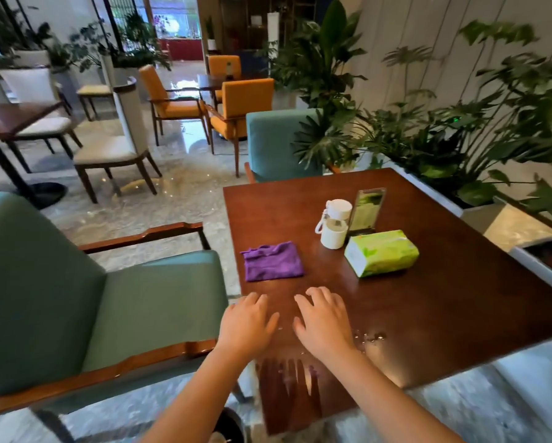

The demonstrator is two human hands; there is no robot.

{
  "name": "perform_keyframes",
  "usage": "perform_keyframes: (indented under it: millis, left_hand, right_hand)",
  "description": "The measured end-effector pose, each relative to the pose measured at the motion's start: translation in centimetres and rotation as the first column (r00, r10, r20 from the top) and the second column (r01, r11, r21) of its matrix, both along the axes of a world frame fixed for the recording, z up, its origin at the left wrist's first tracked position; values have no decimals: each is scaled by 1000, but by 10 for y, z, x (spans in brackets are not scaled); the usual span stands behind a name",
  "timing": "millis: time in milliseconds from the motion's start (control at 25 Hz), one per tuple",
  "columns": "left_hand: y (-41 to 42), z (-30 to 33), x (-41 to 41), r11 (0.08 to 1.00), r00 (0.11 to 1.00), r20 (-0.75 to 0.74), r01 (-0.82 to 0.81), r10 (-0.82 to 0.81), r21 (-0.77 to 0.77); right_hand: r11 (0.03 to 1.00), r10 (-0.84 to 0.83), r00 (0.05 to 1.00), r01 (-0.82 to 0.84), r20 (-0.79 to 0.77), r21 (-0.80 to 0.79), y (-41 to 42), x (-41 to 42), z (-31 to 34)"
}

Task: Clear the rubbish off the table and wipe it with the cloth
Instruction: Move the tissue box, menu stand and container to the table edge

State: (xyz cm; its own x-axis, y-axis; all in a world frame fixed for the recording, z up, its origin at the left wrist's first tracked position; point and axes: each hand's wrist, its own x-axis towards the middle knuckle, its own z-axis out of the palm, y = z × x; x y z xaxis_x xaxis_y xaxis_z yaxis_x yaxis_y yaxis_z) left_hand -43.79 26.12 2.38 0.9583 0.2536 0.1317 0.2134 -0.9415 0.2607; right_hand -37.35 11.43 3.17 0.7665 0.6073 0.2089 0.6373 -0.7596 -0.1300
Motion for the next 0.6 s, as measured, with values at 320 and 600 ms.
perform_keyframes:
  millis: [320, 600]
  left_hand:
    - [-68, -18, 69, 989, 988, 96, 131, -124, -73]
    - [-142, -34, 149, 978, 979, 27, 205, -204, -49]
  right_hand:
    - [981, -190, 981, 190, -24, -27, -93, 80, -7]
    - [959, -281, 959, 280, -26, -48, -165, 136, -23]
